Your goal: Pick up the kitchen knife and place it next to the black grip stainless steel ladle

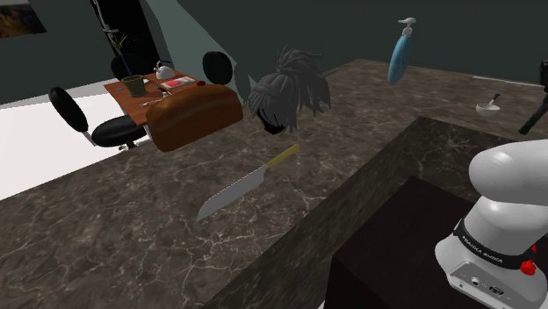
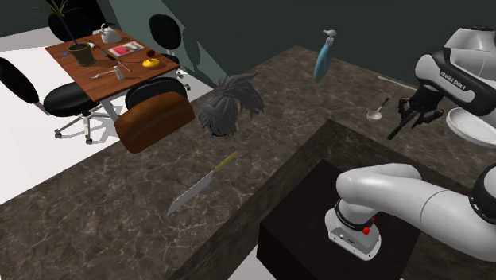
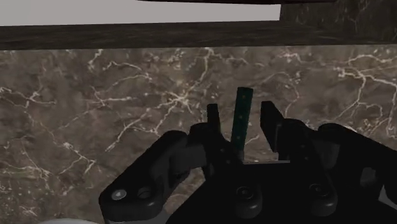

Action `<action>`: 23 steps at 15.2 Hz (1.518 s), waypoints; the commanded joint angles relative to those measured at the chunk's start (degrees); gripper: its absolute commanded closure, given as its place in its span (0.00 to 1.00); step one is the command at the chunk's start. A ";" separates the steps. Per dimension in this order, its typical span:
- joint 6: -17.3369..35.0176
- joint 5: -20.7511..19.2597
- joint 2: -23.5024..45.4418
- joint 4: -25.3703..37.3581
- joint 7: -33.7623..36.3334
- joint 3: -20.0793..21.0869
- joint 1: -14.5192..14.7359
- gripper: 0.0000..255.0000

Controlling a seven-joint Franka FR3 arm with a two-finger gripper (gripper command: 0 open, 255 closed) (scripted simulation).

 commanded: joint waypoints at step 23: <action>31.21 -16.74 -0.38 -16.19 15.69 -1.72 -6.62 1.00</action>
